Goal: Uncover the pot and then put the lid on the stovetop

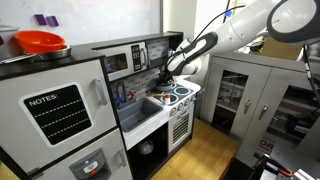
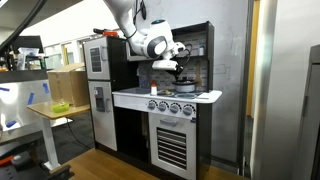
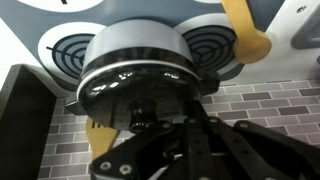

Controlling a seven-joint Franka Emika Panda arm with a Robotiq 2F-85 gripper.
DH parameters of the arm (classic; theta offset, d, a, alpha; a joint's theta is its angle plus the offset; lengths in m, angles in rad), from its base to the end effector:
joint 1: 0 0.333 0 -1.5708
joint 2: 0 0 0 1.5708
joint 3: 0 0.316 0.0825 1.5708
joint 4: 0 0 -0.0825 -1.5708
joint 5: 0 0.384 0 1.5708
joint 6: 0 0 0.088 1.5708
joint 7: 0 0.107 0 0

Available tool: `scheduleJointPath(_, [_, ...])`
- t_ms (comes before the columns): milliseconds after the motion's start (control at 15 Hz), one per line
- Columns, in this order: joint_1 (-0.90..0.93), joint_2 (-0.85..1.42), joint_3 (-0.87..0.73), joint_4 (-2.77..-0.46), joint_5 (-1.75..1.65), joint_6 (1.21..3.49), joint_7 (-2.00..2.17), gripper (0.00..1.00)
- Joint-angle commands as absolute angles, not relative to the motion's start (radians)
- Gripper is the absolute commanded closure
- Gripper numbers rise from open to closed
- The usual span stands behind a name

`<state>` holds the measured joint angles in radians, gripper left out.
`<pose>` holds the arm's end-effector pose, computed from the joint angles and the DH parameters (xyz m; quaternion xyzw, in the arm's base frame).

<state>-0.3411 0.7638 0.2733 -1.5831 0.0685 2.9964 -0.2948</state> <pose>0.7393 -0.0993 0.2761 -0.9404 -0.0111 -0.3384 0.0318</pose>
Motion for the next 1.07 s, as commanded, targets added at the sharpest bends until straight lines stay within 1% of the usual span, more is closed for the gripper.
scheduleJointPath(0, [-0.344, 0.726, 0.267, -1.649, 0.089, 3.037, -0.266, 0.72])
scheduleJointPath(67, [-0.337, 0.722, 0.255, -1.656, 0.087, 3.049, -0.248, 0.67])
scheduleJointPath(667, [-0.258, 0.645, 0.137, -1.711, 0.050, 3.072, -0.169, 0.03])
scheduleJointPath(800, [-0.230, 0.628, 0.096, -1.717, 0.044, 3.064, -0.155, 0.00])
scheduleJointPath(1000, [-0.206, 0.635, 0.050, -1.707, 0.034, 3.054, -0.152, 0.00])
